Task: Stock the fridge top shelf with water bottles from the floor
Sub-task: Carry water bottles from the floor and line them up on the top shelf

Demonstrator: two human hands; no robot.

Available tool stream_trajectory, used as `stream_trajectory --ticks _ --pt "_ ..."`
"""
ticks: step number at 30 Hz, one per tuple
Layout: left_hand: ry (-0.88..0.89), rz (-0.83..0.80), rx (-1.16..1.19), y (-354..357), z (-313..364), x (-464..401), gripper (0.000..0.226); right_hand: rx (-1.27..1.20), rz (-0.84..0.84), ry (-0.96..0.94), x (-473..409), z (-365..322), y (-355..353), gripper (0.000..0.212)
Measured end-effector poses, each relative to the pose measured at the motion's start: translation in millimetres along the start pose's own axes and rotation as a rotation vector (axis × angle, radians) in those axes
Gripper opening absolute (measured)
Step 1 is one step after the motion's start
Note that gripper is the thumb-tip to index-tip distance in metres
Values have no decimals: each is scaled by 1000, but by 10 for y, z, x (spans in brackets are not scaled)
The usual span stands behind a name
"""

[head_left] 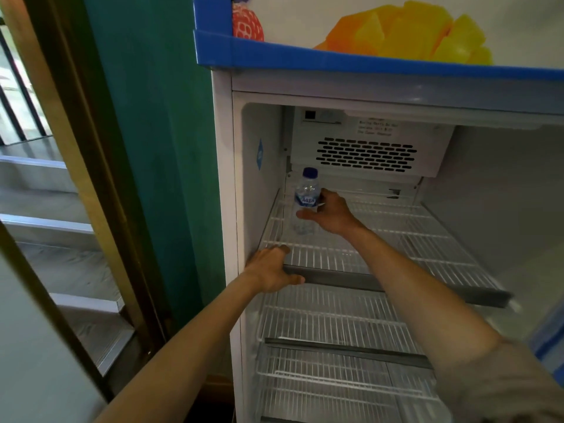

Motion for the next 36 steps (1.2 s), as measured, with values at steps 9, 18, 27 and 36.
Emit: stream_trajectory --ticks 9,18,27,36 --pt "-63 -54 152 -51 -61 -79 93 35 -5 86 -846 500 157 71" --pt "-96 -44 185 24 -122 -135 96 -69 42 108 -1181 813 408 72" --pt "-86 -34 173 1 -105 -130 94 -110 46 125 -1293 940 375 78" --pt "-77 -32 154 -13 -106 -105 89 -121 34 154 -1237 1085 491 76"
Point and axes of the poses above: each hand's wrist, its own x-axis away from the middle knuckle, its own y-axis out of the palm, z = x × y, the point moved 9 cm from there along -x, towards the middle knuckle, and after that the axes turned 10 degrees about -y, right-handed, at the moved point
